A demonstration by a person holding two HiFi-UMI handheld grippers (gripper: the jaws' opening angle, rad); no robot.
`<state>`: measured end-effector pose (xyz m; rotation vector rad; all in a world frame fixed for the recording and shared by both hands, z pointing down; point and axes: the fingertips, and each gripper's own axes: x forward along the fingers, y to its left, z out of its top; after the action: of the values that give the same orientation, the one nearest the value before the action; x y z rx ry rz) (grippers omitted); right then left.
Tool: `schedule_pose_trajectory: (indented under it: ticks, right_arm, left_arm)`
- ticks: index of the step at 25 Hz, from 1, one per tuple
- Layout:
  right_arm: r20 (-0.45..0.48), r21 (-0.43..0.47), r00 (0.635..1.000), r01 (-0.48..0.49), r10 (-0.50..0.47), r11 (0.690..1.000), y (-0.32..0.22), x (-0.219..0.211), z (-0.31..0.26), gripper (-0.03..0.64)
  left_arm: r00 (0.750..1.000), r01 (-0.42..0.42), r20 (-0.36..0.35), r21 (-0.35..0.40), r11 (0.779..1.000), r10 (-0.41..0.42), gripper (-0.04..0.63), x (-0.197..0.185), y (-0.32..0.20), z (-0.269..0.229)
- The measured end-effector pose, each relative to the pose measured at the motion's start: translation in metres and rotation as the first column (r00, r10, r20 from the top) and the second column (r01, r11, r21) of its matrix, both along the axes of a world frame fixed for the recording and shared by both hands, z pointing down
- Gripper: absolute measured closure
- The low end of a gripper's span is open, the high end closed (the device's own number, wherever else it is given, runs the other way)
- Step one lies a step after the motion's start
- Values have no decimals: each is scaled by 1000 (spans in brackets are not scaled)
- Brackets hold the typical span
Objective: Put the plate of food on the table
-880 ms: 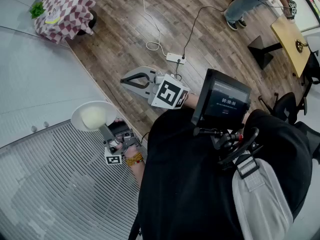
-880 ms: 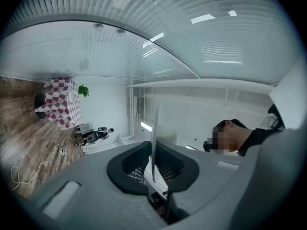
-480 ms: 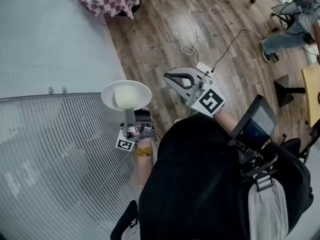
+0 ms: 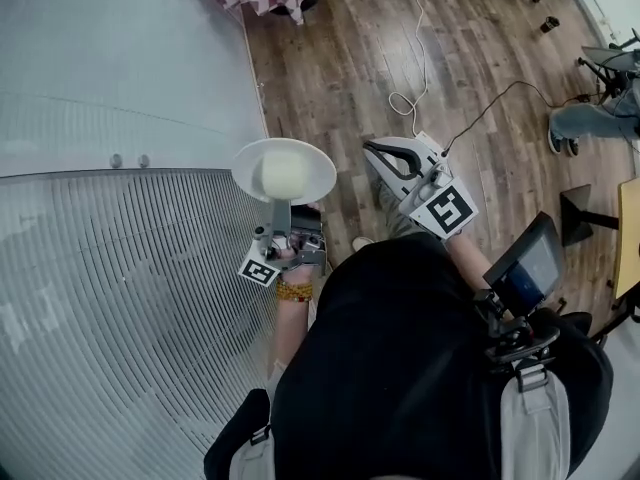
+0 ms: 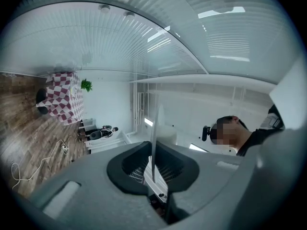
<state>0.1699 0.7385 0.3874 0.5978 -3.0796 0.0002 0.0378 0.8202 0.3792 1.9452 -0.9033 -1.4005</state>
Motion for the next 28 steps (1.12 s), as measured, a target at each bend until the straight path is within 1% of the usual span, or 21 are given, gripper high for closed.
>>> schedule_pose_trajectory:
  ticks: [3,5,7,10,15,22,24,28]
  right_arm:
    - [-41,-17,999,2,-2,1000,-24,-4,3,603]
    - [-74,-44,997,-18,15,999,-41,-9,10,603]
    - [-84,-61,996,-37,32,997,-56,-14,15,603]
    - [-39,-30,999,-19,18,999,-78,-20,13,603]
    - [-4,-8,1000,-22,22,1000,-120,-8,8,603]
    - [14,-27,1000,-16,16,1000,-214,16,-3,603]
    - [22,-20,1000,-19,19,1000,-224,22,-1,603]
    - [33,17,999,-29,28,999,-226,25,4,603]
  left_arm:
    - [1000,6,3,-16,1000,-6,561,-9,-23,-4]
    - [1000,-2,-4,-22,1000,2,561,-17,-40,-3]
    - [1000,-12,-11,-23,1000,11,561,-25,-57,2]
    - [1000,9,-7,-13,1000,-9,561,-27,-75,5]
    - [1000,14,-5,-4,1000,-14,561,-15,-117,4]
    - [1000,12,14,-26,1000,-12,561,10,-215,-13]
    - [1000,8,13,-23,1000,-8,561,16,-227,-11]
    - [1000,2,9,-8,1000,-2,561,19,-233,-3]
